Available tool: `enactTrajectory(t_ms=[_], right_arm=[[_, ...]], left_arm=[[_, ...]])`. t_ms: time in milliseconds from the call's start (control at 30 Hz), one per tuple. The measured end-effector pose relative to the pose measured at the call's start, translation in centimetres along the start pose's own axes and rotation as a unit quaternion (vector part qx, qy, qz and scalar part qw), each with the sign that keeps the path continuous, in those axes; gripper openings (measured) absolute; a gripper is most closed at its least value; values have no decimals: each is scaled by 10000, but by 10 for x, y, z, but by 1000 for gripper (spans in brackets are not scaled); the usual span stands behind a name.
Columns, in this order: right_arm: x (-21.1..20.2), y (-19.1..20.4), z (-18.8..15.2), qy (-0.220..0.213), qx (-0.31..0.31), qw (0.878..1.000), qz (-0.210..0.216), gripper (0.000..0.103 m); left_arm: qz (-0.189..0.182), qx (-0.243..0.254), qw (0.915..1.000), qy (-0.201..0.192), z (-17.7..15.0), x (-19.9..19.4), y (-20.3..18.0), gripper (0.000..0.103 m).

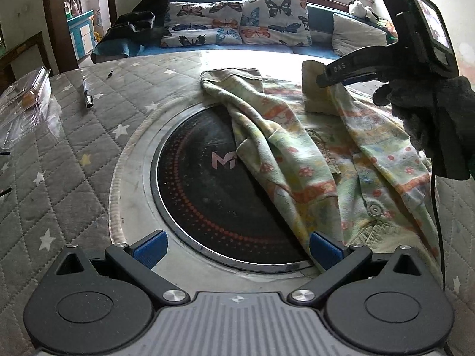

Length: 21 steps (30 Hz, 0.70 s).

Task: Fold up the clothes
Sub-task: 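Grasp the edge of the patterned shirt with the right gripper, then lift and shake the shirt with the right gripper to spread it out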

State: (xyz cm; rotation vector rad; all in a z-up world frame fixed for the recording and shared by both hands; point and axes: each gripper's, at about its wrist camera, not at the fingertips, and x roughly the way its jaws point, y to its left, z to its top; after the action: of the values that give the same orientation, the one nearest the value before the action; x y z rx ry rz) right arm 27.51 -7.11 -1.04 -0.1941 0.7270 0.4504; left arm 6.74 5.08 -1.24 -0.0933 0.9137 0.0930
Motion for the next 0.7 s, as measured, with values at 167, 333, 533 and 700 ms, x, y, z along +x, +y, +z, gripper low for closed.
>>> enactTrajectory(t_ms=[167,333,533,700], right_arm=[[-15,-9,-2,-164,170,9997,-28,3],[-50,-19,-5,-449,215,9985,-212,3],[-113,-40,-16,-889,322,9939,-562,3],[-167,-63,-36,-1149,420,9878,-962,3]], left_arm=[[-6,-5,10000,-12,0,0,-1,103],[-48,1,9999,-114,2,-5,-3,103],[-116,12,9998,-176,5,-6,-8,103],[-298,204,9989,-285,5,-13,-23,103]])
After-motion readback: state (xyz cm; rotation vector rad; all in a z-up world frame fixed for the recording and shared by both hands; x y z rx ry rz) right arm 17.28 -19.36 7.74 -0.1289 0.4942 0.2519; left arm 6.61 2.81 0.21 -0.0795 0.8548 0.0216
